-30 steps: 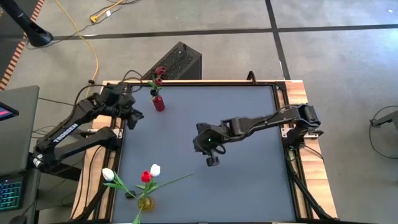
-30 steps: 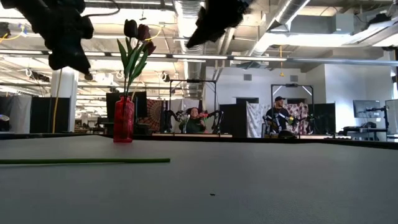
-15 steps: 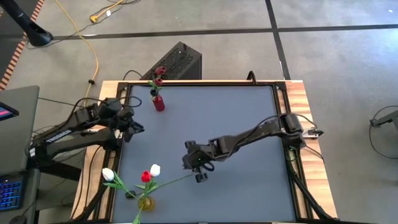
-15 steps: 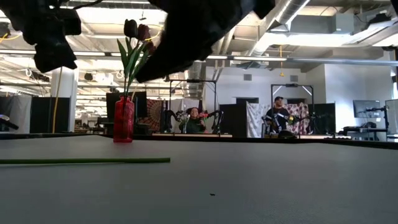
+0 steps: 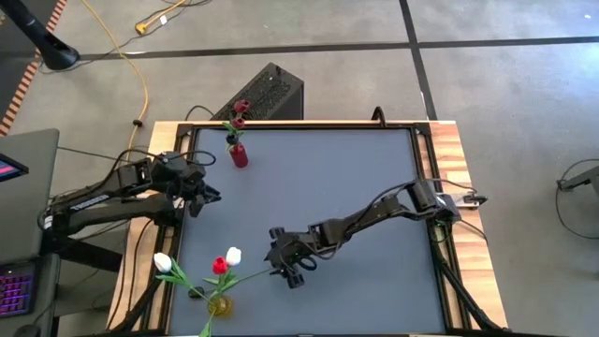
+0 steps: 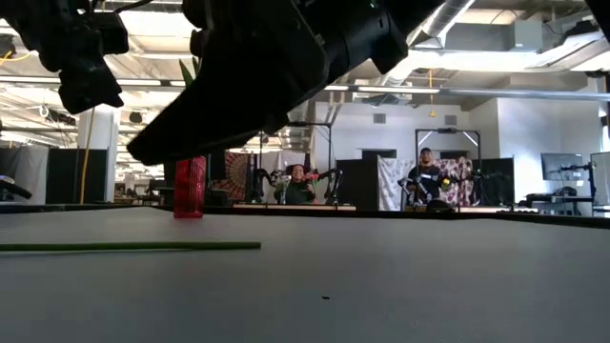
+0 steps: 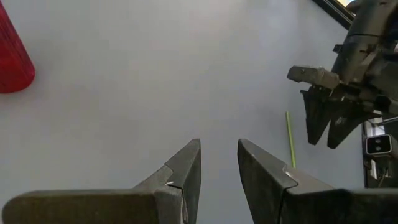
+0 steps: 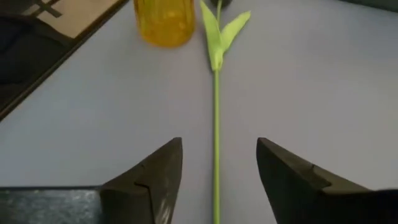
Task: Sort flowers into vase by color
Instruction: Put the black tulip into the red vase
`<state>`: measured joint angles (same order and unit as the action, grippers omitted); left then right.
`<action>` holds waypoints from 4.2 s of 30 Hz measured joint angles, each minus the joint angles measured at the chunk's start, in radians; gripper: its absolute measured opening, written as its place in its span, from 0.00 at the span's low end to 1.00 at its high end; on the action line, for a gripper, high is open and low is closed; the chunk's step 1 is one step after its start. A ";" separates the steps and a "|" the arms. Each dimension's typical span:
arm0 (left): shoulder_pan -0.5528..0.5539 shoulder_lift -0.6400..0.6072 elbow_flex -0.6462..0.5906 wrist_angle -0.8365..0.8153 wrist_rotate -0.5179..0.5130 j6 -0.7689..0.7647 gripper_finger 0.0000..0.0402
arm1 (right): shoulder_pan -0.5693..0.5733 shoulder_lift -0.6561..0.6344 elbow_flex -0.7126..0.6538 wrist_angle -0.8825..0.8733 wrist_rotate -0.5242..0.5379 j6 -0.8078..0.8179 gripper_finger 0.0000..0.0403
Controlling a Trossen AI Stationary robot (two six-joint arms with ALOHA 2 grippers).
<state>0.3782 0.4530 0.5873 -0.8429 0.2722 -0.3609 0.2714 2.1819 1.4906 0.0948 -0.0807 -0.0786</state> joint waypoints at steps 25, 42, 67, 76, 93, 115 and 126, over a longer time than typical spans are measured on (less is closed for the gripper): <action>0.000 0.000 0.000 -0.004 -0.008 0.077 0.23 | 0.027 0.140 0.005 -0.018 0.126 0.157 0.41; 0.000 0.000 0.000 -0.003 -0.010 0.078 0.23 | 0.065 0.041 -0.004 -0.261 0.317 0.138 0.06; 0.000 -0.036 0.001 0.223 -0.026 0.086 0.23 | -0.086 -0.578 -0.658 0.215 0.527 0.257 0.04; 0.000 -0.106 0.001 0.280 -0.030 0.068 0.23 | -0.102 -0.617 -0.657 0.348 0.527 0.182 0.04; -0.022 -0.077 -0.211 1.105 0.145 -0.029 0.23 | -0.163 -0.520 -0.541 0.853 0.399 0.027 0.04; -0.148 0.090 -0.311 1.497 -0.028 0.081 0.23 | -0.217 -0.197 -0.128 0.823 0.310 0.007 0.04; -0.148 0.090 -0.311 1.517 -0.101 0.130 0.23 | -0.225 -0.197 -0.128 0.801 0.310 0.026 0.04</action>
<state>0.2306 0.5426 0.2768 0.6745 0.1711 -0.2310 0.0467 1.9850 1.3624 0.8959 0.2291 -0.0525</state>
